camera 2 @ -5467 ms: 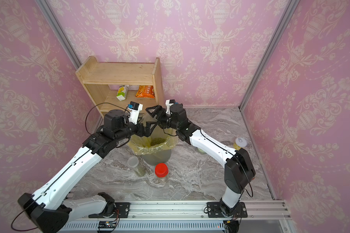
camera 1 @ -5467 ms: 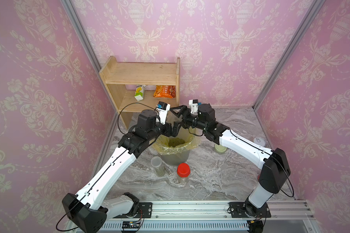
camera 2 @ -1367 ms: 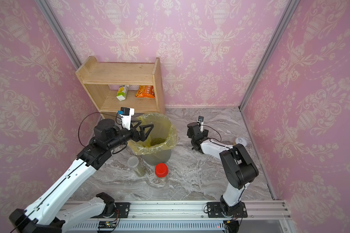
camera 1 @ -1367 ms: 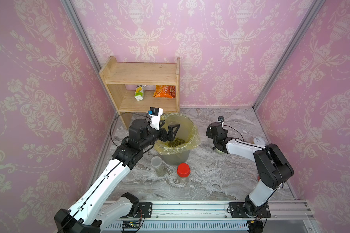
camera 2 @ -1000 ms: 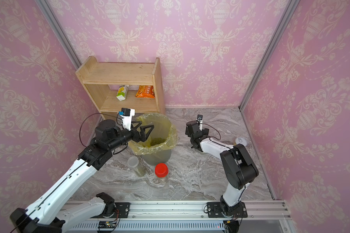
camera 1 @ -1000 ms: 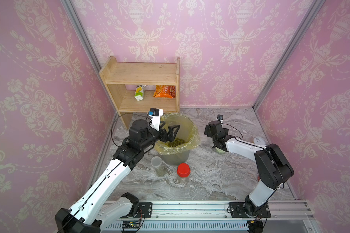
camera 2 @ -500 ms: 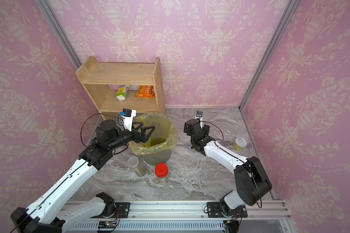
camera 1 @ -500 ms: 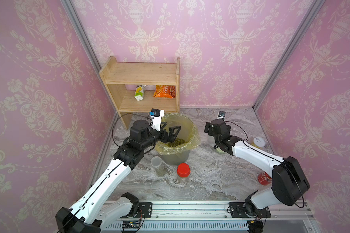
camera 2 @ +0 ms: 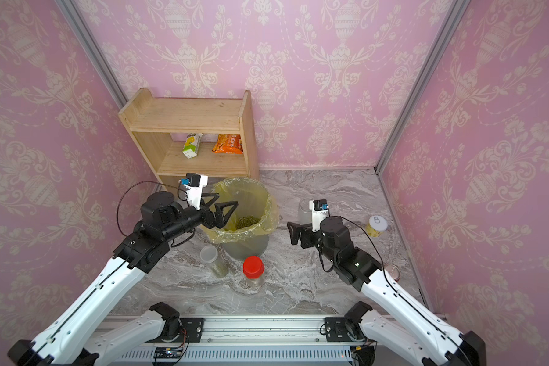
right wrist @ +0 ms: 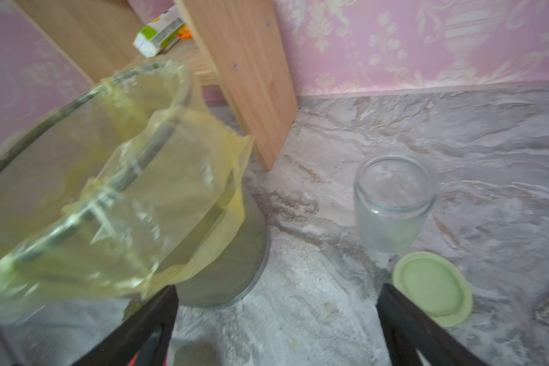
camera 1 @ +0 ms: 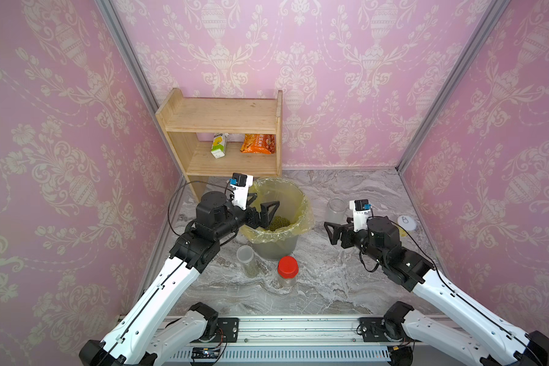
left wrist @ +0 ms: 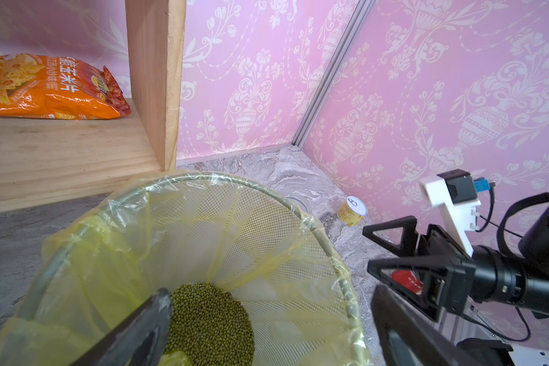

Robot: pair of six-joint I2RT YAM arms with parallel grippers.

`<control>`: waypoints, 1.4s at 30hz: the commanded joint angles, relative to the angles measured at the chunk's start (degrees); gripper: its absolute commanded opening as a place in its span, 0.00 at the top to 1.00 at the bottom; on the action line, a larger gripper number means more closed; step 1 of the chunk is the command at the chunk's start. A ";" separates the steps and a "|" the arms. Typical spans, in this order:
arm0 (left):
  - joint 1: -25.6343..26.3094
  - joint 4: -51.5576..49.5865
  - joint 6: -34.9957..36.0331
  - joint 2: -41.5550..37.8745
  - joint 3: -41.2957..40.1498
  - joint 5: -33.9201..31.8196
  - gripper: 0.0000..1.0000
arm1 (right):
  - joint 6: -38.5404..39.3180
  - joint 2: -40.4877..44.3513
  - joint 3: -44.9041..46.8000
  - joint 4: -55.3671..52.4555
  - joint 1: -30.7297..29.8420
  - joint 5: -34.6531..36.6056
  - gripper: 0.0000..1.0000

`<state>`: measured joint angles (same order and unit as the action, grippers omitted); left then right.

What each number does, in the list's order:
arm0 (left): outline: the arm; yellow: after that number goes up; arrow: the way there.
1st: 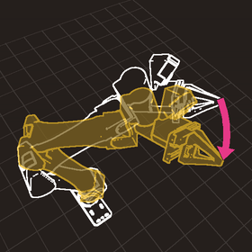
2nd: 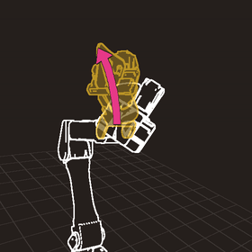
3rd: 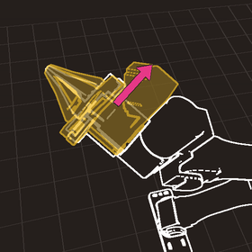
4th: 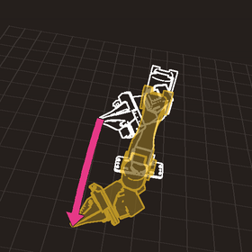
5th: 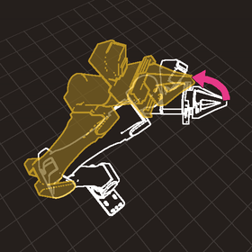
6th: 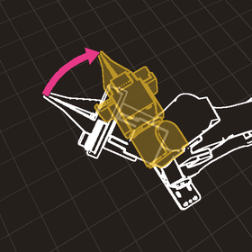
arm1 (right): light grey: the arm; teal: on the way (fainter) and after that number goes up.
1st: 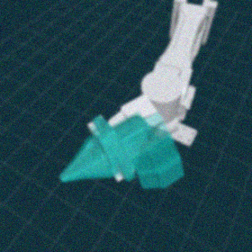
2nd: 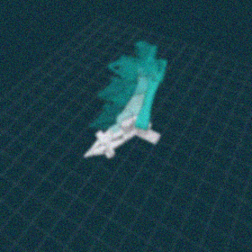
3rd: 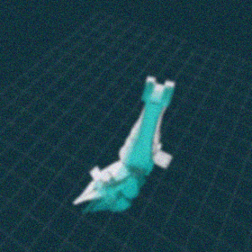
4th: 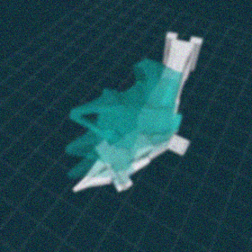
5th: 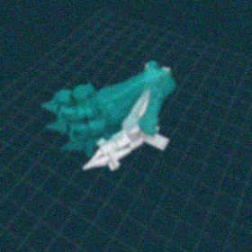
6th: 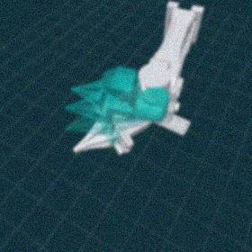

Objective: Empty moldy mung beans from jars
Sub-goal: Pick up the jar from the center of the board.

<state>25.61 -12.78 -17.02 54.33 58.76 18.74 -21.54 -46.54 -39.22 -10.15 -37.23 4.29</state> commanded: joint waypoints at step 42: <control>-0.57 -1.43 -3.90 -10.78 -6.91 -3.96 0.01 | -1.74 -25.14 7.94 27.78 -31.94 12.34 0.00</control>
<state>25.56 -14.24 -20.51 44.23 52.53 16.12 -21.30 -70.28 -29.54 16.19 -68.77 14.81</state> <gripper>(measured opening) 0.991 0.998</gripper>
